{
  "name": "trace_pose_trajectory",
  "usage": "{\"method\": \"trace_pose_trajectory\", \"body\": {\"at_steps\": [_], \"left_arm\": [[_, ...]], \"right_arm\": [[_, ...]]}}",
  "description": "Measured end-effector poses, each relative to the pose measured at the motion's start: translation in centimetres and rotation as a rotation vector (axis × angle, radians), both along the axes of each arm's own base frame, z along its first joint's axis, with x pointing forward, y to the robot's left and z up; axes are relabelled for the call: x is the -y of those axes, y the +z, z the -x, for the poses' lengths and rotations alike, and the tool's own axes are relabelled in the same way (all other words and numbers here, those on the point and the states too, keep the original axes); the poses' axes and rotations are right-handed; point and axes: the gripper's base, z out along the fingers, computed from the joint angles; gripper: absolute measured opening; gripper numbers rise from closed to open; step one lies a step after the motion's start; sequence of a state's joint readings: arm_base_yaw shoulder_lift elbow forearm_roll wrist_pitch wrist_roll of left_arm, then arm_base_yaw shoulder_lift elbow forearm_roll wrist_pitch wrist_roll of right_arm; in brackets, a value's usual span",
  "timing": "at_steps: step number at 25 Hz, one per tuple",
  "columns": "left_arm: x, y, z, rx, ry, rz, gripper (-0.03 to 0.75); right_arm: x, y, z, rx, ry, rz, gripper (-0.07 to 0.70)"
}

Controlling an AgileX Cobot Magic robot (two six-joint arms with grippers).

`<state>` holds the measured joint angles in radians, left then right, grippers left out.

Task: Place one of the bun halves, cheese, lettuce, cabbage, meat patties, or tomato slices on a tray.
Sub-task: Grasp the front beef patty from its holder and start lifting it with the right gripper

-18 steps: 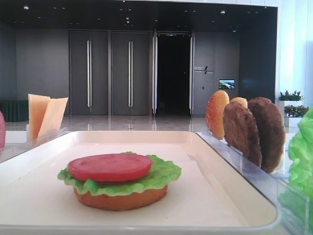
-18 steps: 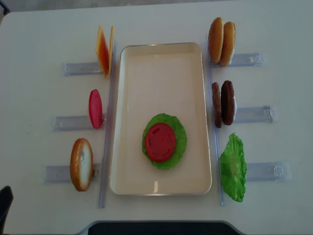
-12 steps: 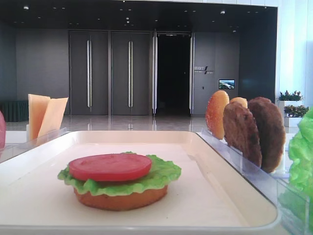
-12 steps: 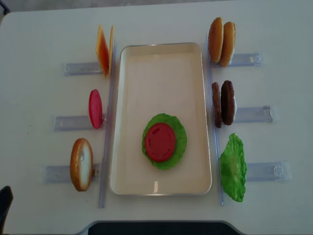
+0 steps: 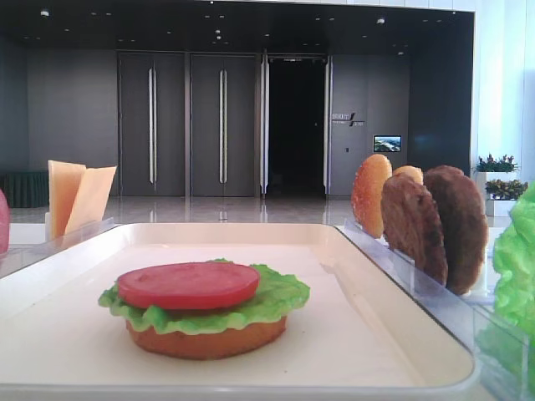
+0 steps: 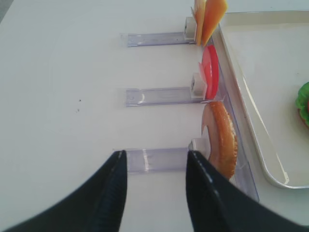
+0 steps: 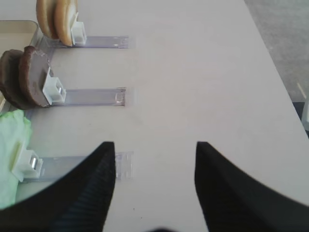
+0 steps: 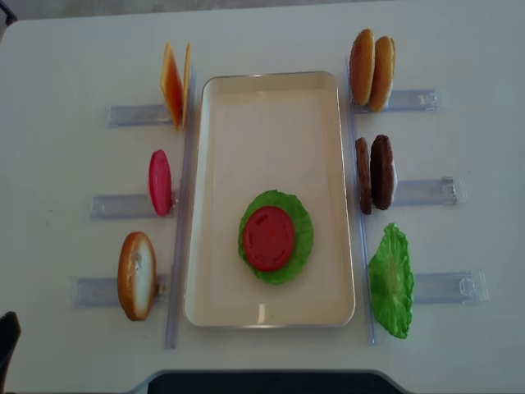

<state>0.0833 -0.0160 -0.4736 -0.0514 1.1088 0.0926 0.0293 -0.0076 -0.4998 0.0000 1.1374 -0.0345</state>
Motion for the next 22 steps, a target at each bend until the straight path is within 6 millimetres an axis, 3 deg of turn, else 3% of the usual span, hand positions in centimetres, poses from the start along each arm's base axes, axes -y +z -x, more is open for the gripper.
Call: {"method": "trace_pose_trajectory", "body": {"at_steps": [3, 9, 16, 22], "left_arm": [[0.0, 0.0, 0.0, 0.000, 0.000, 0.000, 0.303], [0.0, 0.0, 0.0, -0.001, 0.000, 0.000, 0.286], [0.0, 0.0, 0.0, -0.001, 0.000, 0.000, 0.285], [0.0, 0.0, 0.0, -0.001, 0.000, 0.000, 0.283]], "right_arm": [[0.0, 0.8, -0.5, -0.023, 0.000, 0.001, 0.384], [-0.1, 4.3, -3.8, -0.137, -0.001, 0.002, 0.381], [-0.3, 7.1, -9.7, -0.326, 0.001, 0.002, 0.380], [-0.7, 7.5, -16.4, -0.554, 0.008, -0.006, 0.380]]}}
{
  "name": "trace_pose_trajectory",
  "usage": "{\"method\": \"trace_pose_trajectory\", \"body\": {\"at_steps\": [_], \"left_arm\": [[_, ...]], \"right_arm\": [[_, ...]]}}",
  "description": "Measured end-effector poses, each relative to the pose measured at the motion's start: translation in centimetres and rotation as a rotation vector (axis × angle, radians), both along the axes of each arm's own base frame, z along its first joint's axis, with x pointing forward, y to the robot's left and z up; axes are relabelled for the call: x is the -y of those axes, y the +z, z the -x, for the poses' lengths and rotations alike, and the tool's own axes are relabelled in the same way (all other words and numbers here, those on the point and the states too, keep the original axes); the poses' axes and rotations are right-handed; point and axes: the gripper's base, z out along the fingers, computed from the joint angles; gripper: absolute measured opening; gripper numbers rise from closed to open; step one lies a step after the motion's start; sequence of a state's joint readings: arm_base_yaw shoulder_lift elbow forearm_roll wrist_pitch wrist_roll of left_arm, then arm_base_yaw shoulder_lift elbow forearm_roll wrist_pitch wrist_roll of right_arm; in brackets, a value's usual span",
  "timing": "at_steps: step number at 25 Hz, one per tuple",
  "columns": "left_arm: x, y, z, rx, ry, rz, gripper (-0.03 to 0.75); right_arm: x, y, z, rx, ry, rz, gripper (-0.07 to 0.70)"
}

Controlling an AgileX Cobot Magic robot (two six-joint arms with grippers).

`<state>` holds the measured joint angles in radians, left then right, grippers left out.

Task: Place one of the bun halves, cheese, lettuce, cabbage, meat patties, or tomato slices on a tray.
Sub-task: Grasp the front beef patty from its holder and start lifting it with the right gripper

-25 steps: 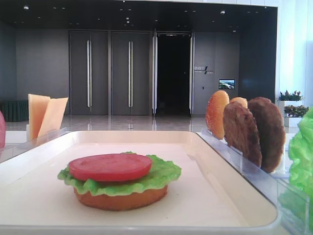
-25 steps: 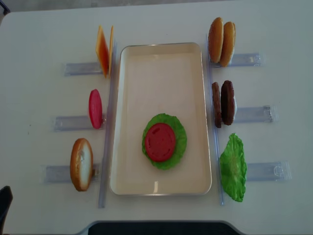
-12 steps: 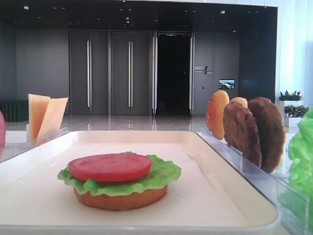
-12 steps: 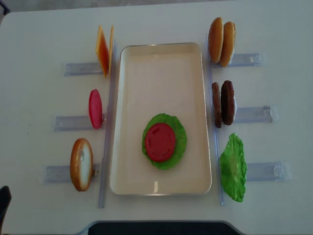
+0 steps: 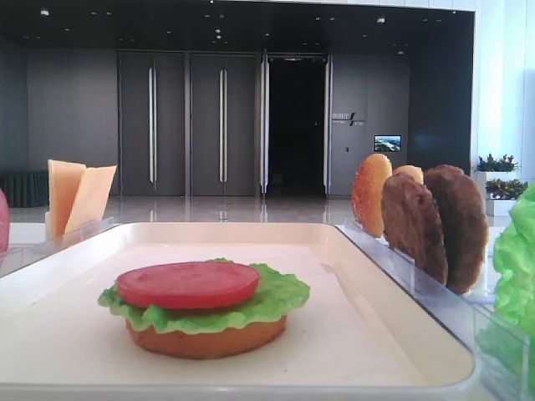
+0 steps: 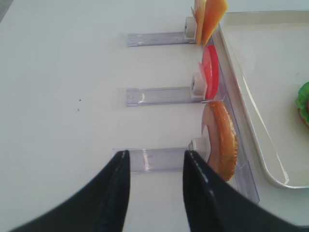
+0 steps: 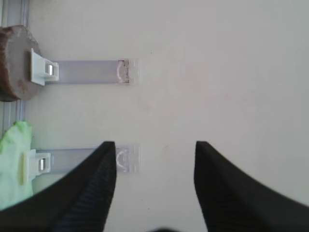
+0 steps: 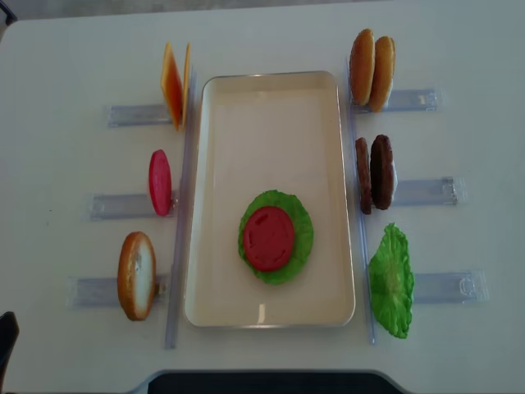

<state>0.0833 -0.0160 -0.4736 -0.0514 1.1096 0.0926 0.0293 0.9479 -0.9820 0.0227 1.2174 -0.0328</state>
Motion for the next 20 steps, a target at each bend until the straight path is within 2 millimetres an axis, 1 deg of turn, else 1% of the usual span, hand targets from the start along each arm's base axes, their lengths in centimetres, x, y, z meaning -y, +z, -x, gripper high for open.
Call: {"method": "trace_pose_trajectory", "body": {"at_steps": [3, 6, 10, 13, 20], "left_arm": [[0.0, 0.0, 0.0, 0.000, 0.000, 0.000, 0.283], [0.0, 0.0, 0.0, 0.000, 0.000, 0.000, 0.283], [0.0, 0.0, 0.0, 0.000, 0.000, 0.000, 0.287], [0.0, 0.0, 0.0, 0.000, 0.000, 0.000, 0.283], [0.0, 0.0, 0.0, 0.000, 0.000, 0.000, 0.283]], "right_arm": [[-0.1, 0.2, -3.1, -0.045, 0.000, 0.001, 0.380], [-0.2, 0.3, -5.6, -0.072, 0.001, 0.002, 0.380], [-0.2, 0.3, -8.4, -0.096, 0.001, 0.003, 0.380], [-0.3, 0.0, -9.3, -0.109, 0.003, 0.004, 0.380], [-0.3, 0.1, -9.3, -0.109, 0.006, 0.000, 0.380]]}}
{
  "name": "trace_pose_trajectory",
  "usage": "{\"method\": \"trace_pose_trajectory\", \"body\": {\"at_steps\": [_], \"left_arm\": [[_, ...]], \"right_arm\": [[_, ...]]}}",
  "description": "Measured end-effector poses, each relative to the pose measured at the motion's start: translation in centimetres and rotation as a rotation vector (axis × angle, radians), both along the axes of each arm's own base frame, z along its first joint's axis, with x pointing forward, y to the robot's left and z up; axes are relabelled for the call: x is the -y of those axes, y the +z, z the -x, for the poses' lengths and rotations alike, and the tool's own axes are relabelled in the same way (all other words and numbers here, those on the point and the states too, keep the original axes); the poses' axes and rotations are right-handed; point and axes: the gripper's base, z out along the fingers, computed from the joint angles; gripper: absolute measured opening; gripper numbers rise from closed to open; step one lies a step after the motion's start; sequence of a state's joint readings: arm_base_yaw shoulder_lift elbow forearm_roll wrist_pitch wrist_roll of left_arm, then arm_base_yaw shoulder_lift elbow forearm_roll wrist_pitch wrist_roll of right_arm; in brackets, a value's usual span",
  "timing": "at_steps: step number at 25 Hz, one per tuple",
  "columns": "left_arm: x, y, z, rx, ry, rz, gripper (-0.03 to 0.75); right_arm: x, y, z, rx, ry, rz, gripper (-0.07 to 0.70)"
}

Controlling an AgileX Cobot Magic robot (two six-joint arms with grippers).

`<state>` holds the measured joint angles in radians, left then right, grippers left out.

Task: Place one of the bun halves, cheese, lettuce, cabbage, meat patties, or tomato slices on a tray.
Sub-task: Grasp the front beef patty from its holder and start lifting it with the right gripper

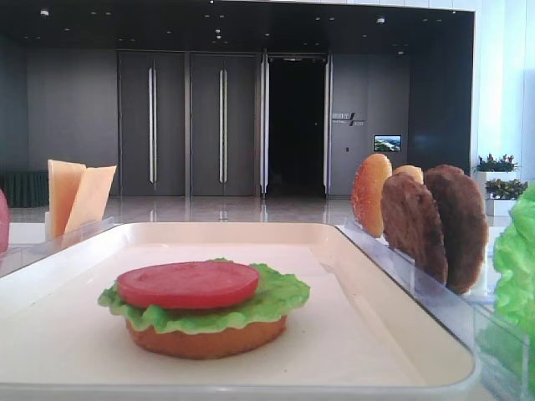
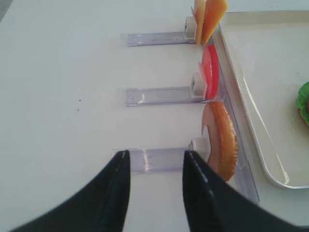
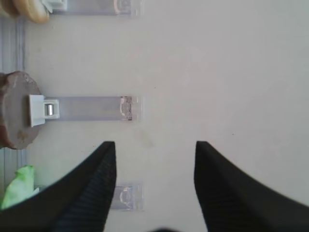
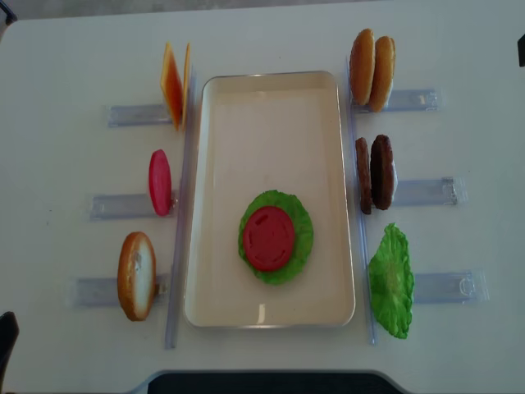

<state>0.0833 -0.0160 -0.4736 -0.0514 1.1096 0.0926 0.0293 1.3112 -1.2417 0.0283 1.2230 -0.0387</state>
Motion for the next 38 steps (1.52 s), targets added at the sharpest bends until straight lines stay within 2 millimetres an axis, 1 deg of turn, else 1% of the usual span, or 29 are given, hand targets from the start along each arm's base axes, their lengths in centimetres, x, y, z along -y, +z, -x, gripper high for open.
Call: {"method": "trace_pose_trajectory", "body": {"at_steps": [2, 4, 6, 10, 12, 15, 19, 22, 26, 29, 31, 36, 38], "left_arm": [[0.0, 0.0, 0.0, 0.000, 0.000, 0.000, 0.283], [0.0, 0.0, 0.0, 0.000, 0.000, 0.000, 0.283], [0.0, 0.0, 0.0, 0.000, 0.000, 0.000, 0.283], [0.0, 0.0, 0.0, 0.000, 0.000, 0.000, 0.283], [0.0, 0.0, 0.0, 0.000, 0.000, 0.000, 0.283], [0.0, 0.0, 0.0, 0.000, 0.000, 0.000, 0.283], [0.0, 0.0, 0.0, 0.000, 0.000, 0.000, 0.283], [0.0, 0.0, 0.0, 0.000, 0.000, 0.000, 0.283], [0.0, 0.0, 0.0, 0.000, 0.000, 0.000, 0.283], [0.0, 0.0, 0.0, 0.000, 0.000, 0.000, 0.282], [0.0, 0.0, 0.0, 0.000, 0.000, 0.000, 0.282], [0.0, 0.0, 0.0, 0.000, 0.000, 0.000, 0.282], [0.0, 0.0, 0.0, 0.000, 0.000, 0.000, 0.282]], "right_arm": [[-0.2, 0.1, 0.0, 0.001, 0.001, -0.016, 0.380], [-0.7, 0.1, 0.0, 0.001, 0.026, -0.013, 0.380], [-2.0, 0.1, 0.1, 0.002, 0.066, 0.001, 0.380], [-6.5, 0.2, 1.1, 0.004, 0.169, -0.014, 0.380], [-9.0, 0.4, 2.0, 0.008, 0.224, -0.030, 0.380], [-11.9, 0.5, 3.4, 0.007, 0.273, -0.040, 0.380], [-14.4, 0.3, 4.9, -0.002, 0.327, -0.045, 0.380], [-15.3, 0.3, 5.1, -0.009, 0.342, -0.051, 0.385], [-16.0, -0.3, 4.4, -0.036, 0.318, -0.051, 0.425], [-17.1, -1.0, 3.3, -0.071, 0.277, -0.062, 0.439], [-18.1, -1.5, 2.3, -0.091, 0.259, -0.067, 0.442], [-20.4, -1.7, -0.4, -0.099, 0.240, -0.096, 0.442], [-20.9, -2.5, -1.3, -0.127, 0.225, -0.106, 0.442]]}}
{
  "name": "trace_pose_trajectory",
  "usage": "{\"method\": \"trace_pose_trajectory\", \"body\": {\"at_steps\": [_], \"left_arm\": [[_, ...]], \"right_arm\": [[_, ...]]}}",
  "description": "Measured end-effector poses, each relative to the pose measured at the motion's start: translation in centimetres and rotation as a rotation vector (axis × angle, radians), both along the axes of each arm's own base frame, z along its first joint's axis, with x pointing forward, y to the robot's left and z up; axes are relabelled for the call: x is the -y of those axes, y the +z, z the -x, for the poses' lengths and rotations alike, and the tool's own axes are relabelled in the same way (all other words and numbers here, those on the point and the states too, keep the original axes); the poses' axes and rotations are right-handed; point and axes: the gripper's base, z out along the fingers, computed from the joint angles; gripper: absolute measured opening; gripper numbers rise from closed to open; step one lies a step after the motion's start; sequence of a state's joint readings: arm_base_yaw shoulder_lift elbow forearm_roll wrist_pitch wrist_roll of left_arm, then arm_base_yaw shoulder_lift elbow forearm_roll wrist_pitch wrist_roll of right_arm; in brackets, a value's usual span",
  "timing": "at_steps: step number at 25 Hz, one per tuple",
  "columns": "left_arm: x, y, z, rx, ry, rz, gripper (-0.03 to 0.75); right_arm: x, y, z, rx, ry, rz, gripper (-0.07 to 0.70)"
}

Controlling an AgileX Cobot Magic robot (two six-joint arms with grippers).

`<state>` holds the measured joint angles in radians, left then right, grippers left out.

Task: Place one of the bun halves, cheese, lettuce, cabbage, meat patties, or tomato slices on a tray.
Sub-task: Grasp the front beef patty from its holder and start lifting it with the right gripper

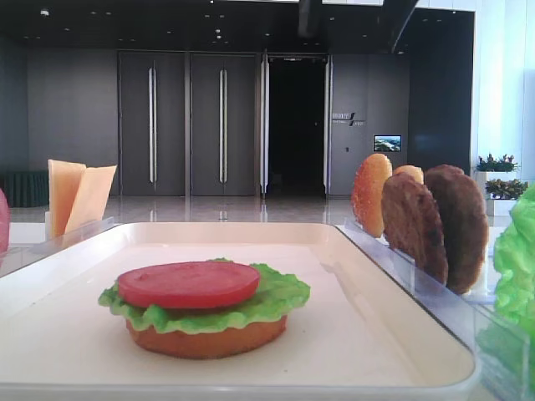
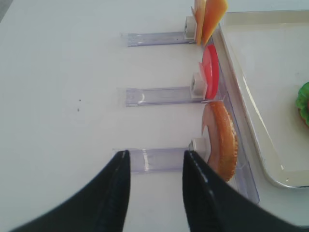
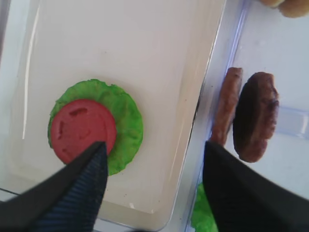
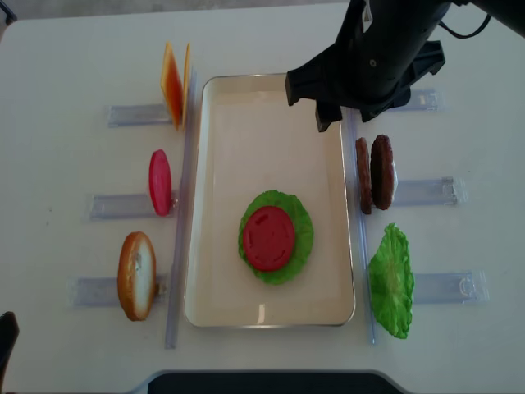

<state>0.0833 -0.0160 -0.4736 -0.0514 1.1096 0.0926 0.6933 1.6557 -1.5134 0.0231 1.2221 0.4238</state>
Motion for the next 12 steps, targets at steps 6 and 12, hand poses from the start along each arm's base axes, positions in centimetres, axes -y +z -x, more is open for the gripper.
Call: {"method": "trace_pose_trajectory", "body": {"at_steps": [6, 12], "left_arm": [[0.0, 0.0, 0.0, 0.000, 0.000, 0.000, 0.282], [0.0, 0.0, 0.0, 0.000, 0.000, 0.000, 0.282]], "right_arm": [[1.0, -2.1, -2.3, -0.058, -0.042, 0.022, 0.442], [2.3, -2.9, -2.9, -0.071, -0.062, 0.052, 0.442]]}}
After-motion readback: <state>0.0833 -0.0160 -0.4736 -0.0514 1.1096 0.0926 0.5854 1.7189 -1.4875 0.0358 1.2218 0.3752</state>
